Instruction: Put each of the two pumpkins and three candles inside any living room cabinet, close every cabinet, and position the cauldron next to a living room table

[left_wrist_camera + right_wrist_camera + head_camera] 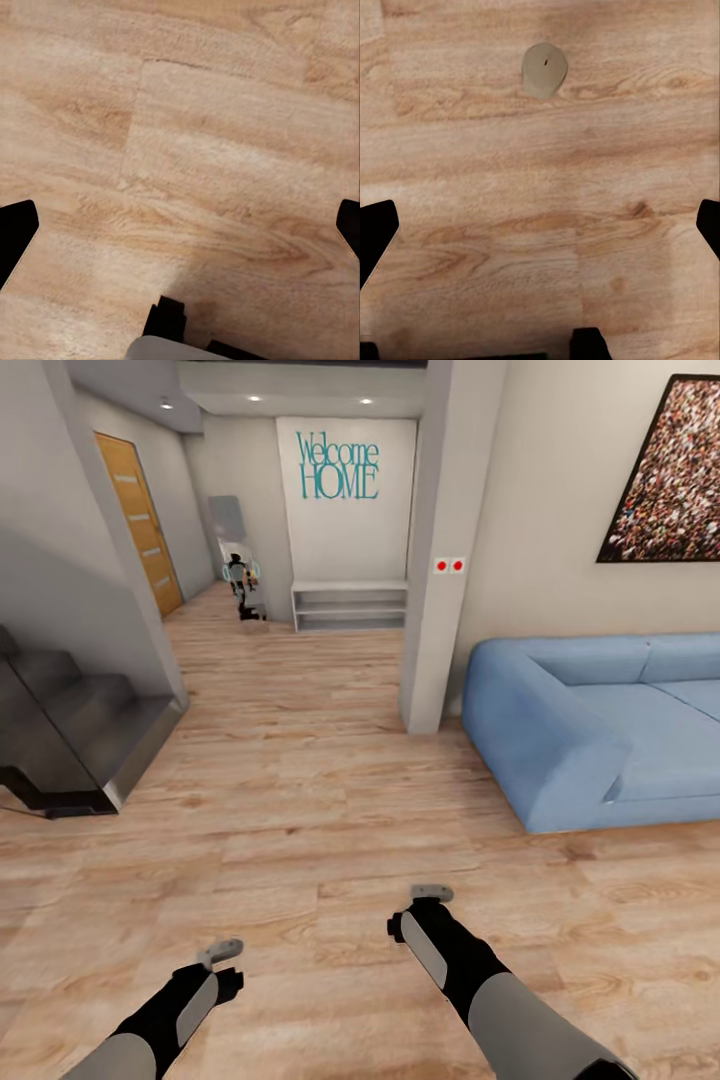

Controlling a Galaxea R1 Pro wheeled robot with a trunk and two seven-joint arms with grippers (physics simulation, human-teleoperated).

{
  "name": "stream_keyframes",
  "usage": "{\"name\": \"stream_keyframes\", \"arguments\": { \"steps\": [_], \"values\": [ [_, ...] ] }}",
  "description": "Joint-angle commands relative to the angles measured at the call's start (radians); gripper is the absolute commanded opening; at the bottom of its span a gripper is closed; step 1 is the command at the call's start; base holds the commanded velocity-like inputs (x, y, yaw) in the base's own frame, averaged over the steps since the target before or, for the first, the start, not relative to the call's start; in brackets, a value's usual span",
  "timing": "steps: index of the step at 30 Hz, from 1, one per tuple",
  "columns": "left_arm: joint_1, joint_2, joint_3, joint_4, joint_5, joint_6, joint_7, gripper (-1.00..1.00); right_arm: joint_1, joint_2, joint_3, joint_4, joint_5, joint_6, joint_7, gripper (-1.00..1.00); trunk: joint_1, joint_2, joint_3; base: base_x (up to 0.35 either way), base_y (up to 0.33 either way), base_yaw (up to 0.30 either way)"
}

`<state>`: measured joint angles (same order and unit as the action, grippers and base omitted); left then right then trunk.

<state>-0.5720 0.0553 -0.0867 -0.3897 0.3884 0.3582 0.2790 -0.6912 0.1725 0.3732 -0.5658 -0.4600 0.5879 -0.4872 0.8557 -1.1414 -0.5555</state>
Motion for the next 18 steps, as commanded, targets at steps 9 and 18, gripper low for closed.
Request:
{"name": "stream_keyframes", "arguments": {
  "steps": [9, 18],
  "values": [
    [0.0, -0.005, -0.007, -0.003, 0.012, -0.001, 0.015, 1.0, -0.001, -0.001, 0.005, 0.0, -0.013, 0.003, -0.009, 1.0, 0.001, -0.001, -0.001, 0.348, 0.152, 0.0],
    [0.0, -0.006, -0.007, -0.003, 0.012, -0.002, 0.014, 1.0, -0.002, -0.005, 0.0, 0.005, -0.016, 0.004, -0.01, 1.0, 0.001, -0.001, -0.001, 0.329, 0.055, 0.0]
  ]
}}
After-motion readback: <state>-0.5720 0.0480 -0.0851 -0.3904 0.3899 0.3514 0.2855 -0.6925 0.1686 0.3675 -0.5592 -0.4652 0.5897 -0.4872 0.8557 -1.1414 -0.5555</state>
